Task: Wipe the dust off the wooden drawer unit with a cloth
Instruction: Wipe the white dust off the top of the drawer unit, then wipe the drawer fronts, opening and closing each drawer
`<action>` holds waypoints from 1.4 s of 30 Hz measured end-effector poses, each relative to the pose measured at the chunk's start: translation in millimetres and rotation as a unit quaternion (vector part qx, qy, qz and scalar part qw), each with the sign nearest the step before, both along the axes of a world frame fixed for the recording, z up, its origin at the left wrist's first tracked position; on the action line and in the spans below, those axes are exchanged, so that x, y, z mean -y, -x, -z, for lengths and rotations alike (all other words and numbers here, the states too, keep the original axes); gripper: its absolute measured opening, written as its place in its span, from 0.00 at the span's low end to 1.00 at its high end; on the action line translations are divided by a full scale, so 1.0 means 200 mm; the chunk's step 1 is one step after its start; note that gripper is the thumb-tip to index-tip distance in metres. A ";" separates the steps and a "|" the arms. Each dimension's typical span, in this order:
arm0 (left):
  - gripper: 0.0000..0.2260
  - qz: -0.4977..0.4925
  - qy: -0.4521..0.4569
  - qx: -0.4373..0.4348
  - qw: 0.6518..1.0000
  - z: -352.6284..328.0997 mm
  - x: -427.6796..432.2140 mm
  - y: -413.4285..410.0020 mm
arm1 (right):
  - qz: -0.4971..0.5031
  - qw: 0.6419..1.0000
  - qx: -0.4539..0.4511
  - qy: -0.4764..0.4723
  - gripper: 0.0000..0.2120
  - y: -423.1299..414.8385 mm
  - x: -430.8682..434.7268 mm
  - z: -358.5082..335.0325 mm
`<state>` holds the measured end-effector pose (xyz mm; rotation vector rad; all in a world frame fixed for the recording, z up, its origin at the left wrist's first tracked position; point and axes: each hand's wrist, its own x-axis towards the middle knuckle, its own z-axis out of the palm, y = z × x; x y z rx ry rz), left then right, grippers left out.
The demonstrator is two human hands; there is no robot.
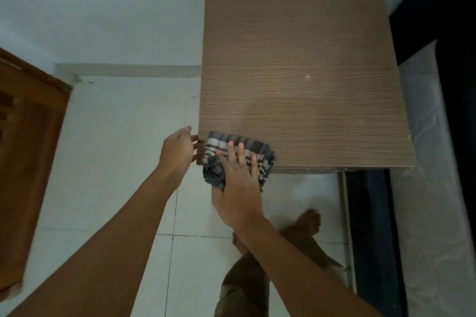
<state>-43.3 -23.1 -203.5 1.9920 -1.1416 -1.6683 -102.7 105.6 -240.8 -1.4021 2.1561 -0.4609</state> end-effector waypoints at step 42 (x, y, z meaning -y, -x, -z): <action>0.22 -0.047 0.269 0.008 0.962 0.39 -0.40 0.04 | 0.343 0.722 0.543 0.257 0.15 0.85 -0.80 0.12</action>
